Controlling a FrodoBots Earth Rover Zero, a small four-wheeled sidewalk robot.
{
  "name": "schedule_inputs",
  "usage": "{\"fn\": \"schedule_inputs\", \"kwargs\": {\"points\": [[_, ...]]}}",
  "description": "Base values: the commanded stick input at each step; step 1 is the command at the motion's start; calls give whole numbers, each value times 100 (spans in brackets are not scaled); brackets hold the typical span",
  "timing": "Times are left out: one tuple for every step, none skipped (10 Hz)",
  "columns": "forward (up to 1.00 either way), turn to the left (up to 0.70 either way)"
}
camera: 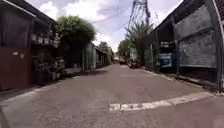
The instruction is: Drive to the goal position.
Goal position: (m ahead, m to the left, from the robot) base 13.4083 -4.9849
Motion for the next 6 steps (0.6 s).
{"fn": "schedule_inputs", "kwargs": {"points": [[70, 0], [70, 0], [70, 0], [70, 0], [70, 0], [70, 0]]}}
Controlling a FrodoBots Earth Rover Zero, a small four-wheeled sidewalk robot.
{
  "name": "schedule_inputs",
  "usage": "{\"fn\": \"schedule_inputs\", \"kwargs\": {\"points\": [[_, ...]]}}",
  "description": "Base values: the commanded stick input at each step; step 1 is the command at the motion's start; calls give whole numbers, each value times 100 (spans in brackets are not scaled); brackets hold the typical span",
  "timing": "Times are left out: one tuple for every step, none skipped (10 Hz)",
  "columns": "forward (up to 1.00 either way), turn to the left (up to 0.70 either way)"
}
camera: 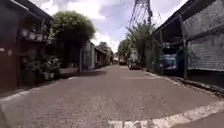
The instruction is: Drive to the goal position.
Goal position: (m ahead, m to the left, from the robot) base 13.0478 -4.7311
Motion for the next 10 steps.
{"fn": "schedule_inputs", "kwargs": {"points": [[70, 0], [70, 0], [70, 0], [70, 0], [70, 0], [70, 0], [70, 0], [70, 0], [70, 0], [70, 0]]}}
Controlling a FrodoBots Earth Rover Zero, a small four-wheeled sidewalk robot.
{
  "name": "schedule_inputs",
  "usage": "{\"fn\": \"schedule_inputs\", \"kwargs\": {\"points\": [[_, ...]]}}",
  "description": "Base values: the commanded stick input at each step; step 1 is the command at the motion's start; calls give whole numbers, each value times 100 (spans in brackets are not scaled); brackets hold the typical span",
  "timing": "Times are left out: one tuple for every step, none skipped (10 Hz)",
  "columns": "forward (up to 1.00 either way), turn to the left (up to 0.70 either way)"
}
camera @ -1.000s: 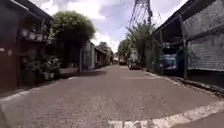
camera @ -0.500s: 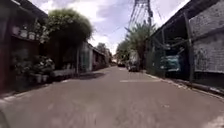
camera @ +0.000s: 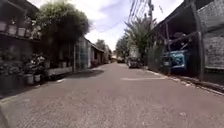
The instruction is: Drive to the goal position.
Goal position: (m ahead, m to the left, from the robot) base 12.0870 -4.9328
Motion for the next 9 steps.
{"fn": "schedule_inputs", "kwargs": {"points": [[70, 0], [70, 0], [70, 0], [70, 0], [70, 0], [70, 0], [70, 0], [70, 0], [70, 0]]}}
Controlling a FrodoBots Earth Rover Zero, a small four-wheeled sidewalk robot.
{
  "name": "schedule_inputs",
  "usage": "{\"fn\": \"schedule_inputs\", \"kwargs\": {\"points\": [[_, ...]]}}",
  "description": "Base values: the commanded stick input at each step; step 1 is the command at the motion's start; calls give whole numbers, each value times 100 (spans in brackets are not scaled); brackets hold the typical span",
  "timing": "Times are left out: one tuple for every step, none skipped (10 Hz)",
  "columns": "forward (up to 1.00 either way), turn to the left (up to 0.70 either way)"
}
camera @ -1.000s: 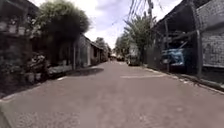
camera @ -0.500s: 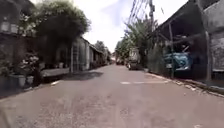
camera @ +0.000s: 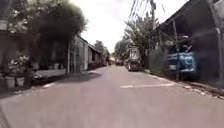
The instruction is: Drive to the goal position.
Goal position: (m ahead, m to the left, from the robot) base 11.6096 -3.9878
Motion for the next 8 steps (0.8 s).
{"fn": "schedule_inputs", "kwargs": {"points": [[70, 0], [70, 0], [70, 0], [70, 0], [70, 0], [70, 0], [70, 0], [70, 0]]}}
